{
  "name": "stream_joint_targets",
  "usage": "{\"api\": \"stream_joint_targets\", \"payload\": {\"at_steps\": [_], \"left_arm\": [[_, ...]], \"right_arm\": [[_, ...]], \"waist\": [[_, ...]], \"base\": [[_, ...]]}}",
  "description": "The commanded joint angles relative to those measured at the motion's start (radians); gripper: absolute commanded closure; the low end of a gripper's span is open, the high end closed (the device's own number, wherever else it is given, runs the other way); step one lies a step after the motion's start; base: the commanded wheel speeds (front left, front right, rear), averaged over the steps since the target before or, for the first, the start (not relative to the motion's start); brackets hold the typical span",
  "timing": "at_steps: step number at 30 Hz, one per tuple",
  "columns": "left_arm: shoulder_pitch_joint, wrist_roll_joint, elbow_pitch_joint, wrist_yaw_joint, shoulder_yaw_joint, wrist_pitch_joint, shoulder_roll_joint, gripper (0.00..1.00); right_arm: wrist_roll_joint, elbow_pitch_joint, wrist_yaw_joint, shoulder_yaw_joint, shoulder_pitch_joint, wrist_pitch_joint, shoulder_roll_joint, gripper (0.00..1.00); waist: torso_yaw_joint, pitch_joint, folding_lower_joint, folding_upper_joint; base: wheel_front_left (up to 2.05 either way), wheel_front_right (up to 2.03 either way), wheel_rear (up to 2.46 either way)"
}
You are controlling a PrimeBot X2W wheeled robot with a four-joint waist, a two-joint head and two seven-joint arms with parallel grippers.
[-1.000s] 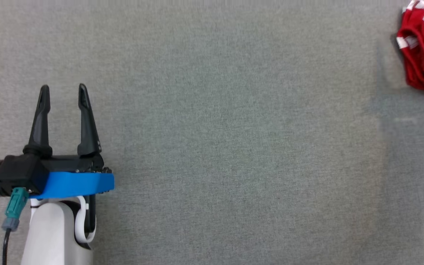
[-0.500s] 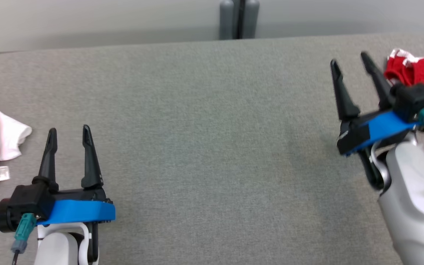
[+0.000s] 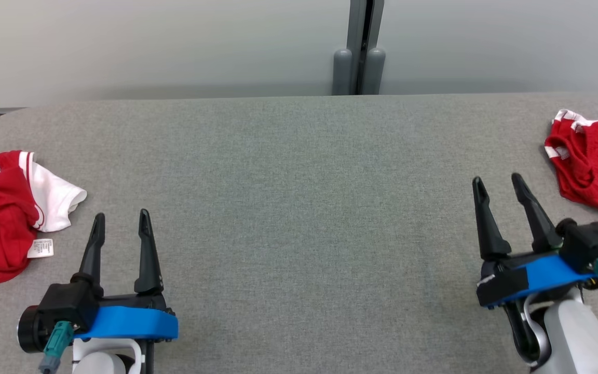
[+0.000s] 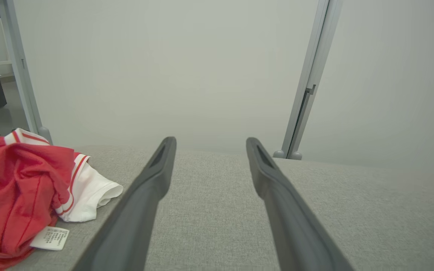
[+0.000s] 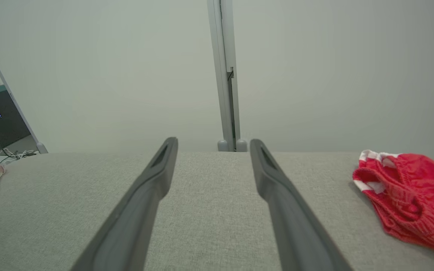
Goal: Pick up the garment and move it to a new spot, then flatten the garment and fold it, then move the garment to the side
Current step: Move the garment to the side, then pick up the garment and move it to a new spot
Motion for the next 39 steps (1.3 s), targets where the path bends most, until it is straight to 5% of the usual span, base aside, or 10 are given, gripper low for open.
{"api": "stream_joint_targets", "payload": {"at_steps": [1, 26, 39], "left_arm": [[0.005, -0.003, 0.002, 0.007, -0.009, -0.003, -0.001, 0.0], [-0.008, -0.01, 0.008, 0.009, -0.016, -0.003, -0.002, 0.0], [-0.029, -0.02, 0.003, 0.017, 0.003, -0.003, -0.002, 0.0]], "right_arm": [[-0.019, -0.03, 0.0, -0.016, 0.04, 0.011, 0.011, 0.0], [-0.082, -0.223, 0.0, -0.1, 0.183, 0.099, 0.082, 0.0], [-0.089, -0.227, 0.0, -0.09, 0.167, 0.106, 0.082, 0.0]], "waist": [[0.001, -0.004, 0.0002, 0.0], [0.021, 0.004, 0.0002, 0.0], [0.162, 0.028, 0.0002, 0.0]], "base": [[0.0, 0.0, 0.0], [0.0, 0.0, 0.0], [0.0, 0.0, 0.0]]}}
